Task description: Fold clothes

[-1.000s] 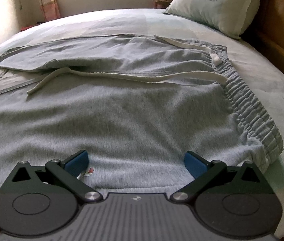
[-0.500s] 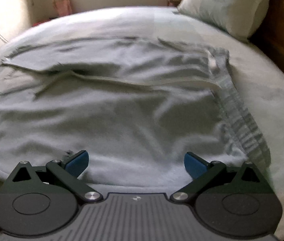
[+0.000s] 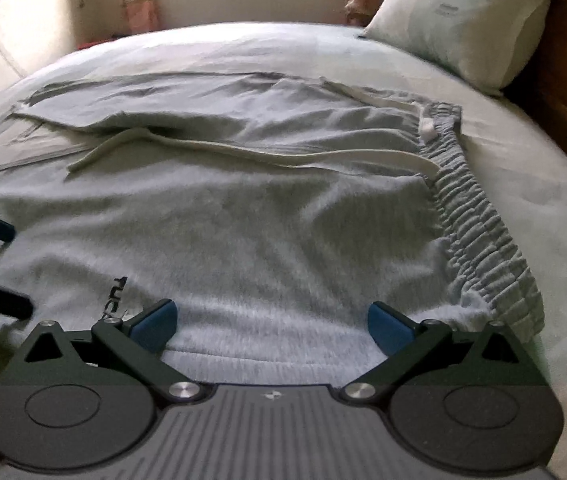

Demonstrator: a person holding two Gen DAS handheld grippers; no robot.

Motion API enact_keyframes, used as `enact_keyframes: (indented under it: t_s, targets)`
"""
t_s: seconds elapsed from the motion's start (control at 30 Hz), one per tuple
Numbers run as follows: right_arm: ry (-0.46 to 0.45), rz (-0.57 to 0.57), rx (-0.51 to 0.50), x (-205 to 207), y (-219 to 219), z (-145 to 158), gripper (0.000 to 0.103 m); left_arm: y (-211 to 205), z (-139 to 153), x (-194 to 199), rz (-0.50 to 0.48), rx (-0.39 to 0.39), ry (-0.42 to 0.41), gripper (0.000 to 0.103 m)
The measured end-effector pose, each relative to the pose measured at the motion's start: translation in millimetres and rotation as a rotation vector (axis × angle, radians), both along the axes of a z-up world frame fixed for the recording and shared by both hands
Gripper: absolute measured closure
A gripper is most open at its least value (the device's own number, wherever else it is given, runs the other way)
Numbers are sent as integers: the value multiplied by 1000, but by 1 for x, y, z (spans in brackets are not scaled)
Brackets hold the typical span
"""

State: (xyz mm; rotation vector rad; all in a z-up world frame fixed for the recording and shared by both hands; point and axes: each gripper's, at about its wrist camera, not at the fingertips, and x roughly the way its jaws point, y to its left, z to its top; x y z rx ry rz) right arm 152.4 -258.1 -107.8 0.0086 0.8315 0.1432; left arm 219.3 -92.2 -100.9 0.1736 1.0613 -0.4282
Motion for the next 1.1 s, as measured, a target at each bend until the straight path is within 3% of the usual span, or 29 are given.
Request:
enact_keyframes:
  t_s: [0.07, 0.23, 0.4, 0.6, 0.77, 0.9, 1.0, 1.1]
  targets:
    - [20, 28, 38, 3, -8, 9, 0, 2, 4, -2, 23, 2, -9, 2]
    - [-77, 96, 178, 32, -51, 50, 0, -2, 17, -8, 3, -9, -67, 2]
    - [-114, 123, 210, 116, -98, 73, 0, -4, 9, 0, -1, -41, -40, 2]
    - [-38, 119, 270, 219, -132, 56, 0, -3, -2, 1, -15, -45, -37, 1]
    - [77, 244, 466, 257, -109, 46, 0, 2, -3, 1, -30, -63, -45, 1]
    - [124, 547, 585, 235, -51, 50, 0, 3, -3, 0, -36, -63, -52, 1]
    - [157, 661, 543, 218, -9, 49, 0, 4, -1, -1, -37, -59, -53, 1]
    - [221, 670, 486, 218, 19, 37, 0, 6, 1, -5, -30, -44, -49, 1]
